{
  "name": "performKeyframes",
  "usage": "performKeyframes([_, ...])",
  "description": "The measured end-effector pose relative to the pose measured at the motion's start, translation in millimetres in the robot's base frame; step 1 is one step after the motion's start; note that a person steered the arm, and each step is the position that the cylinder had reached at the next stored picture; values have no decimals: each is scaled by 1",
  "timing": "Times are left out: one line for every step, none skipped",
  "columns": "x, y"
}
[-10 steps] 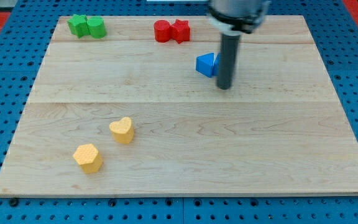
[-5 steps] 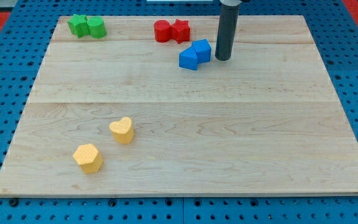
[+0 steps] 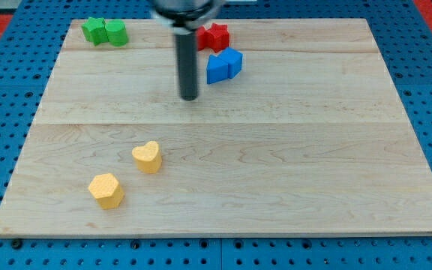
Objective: Move the triangle diagonal to the green circle
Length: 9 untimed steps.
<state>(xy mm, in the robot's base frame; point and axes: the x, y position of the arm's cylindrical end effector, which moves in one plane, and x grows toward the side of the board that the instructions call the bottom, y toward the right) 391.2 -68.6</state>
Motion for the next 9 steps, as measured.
performKeyframes([-50, -2])
performKeyframes([-106, 28])
performKeyframes([-107, 72])
performKeyframes([-69, 88])
performKeyframes([-53, 64])
performKeyframes([-33, 38])
performKeyframes([-16, 0])
performKeyframes([-4, -16])
performKeyframes([40, 45])
